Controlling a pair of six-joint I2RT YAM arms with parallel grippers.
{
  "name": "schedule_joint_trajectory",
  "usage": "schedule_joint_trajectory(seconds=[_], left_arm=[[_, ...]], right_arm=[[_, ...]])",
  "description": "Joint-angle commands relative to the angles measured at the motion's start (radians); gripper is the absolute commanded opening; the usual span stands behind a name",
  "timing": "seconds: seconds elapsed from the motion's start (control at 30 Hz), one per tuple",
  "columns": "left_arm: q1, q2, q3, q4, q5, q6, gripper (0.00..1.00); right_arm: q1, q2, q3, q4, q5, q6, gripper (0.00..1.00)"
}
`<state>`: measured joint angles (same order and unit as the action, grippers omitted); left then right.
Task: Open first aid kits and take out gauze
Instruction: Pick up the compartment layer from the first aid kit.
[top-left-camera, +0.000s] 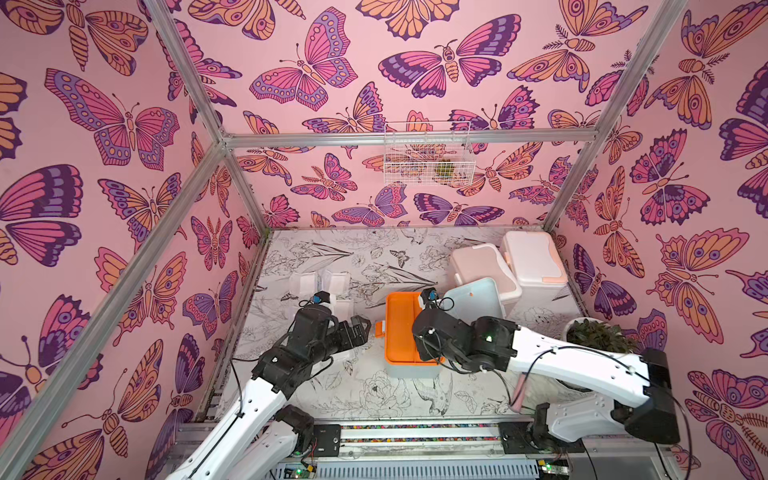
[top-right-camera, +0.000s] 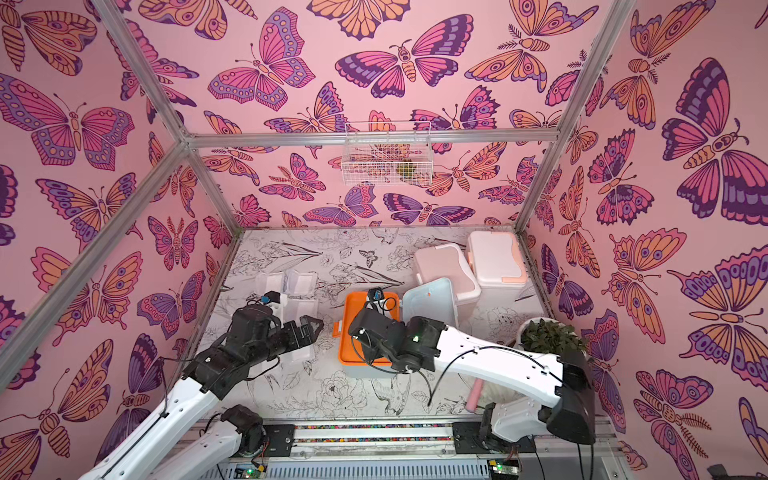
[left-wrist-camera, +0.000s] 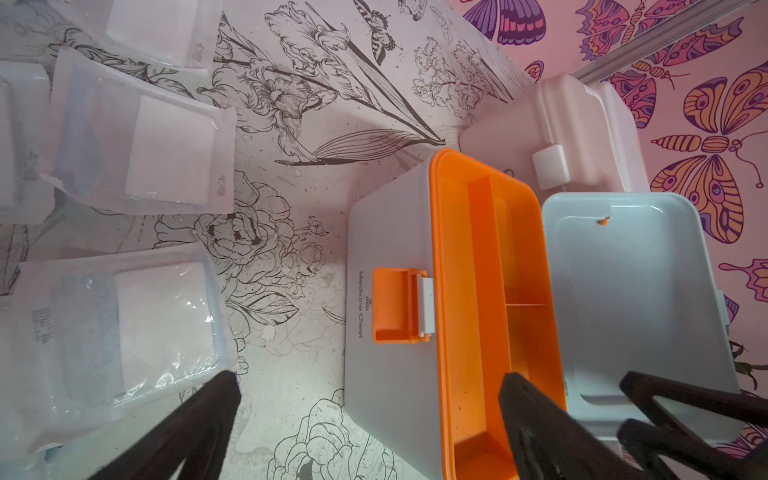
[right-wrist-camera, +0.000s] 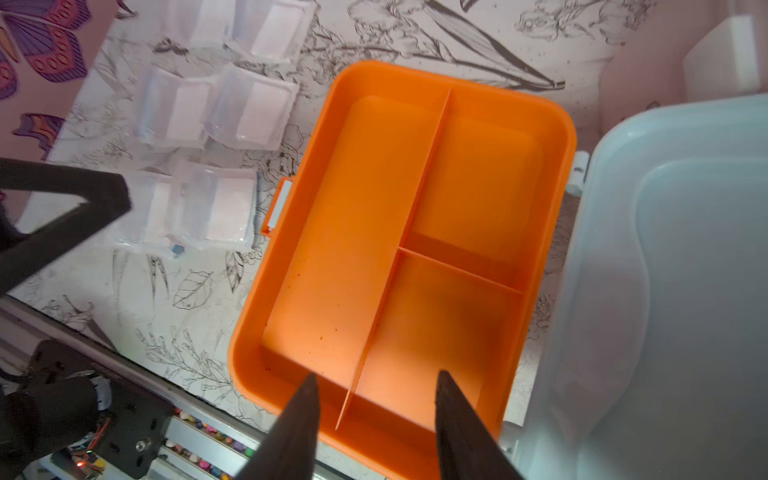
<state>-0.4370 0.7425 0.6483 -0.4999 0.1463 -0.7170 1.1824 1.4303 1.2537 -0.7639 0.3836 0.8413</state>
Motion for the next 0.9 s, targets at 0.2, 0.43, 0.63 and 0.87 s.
schedule_joint_trajectory(seconds=[0.2, 0.43, 0.63, 0.87], left_arm=[[0.037, -0.008, -0.029, 0.023, 0.054, 0.002, 1.00], [0.043, -0.014, -0.033, 0.023, 0.053, 0.002, 1.00], [0.044, -0.011, -0.033, 0.024, 0.051, 0.001, 1.00], [0.044, 0.003, -0.046, 0.054, 0.074, -0.023, 1.00]], right_arm=[[-0.009, 0.218, 0.146, -0.113, 0.027, 0.123, 0.38], [-0.054, 0.276, 0.128, -0.088, -0.035, 0.137, 0.36], [-0.101, 0.305, 0.109, -0.067, -0.062, 0.103, 0.31], [-0.142, 0.346, 0.130, -0.080, -0.081, 0.046, 0.21]])
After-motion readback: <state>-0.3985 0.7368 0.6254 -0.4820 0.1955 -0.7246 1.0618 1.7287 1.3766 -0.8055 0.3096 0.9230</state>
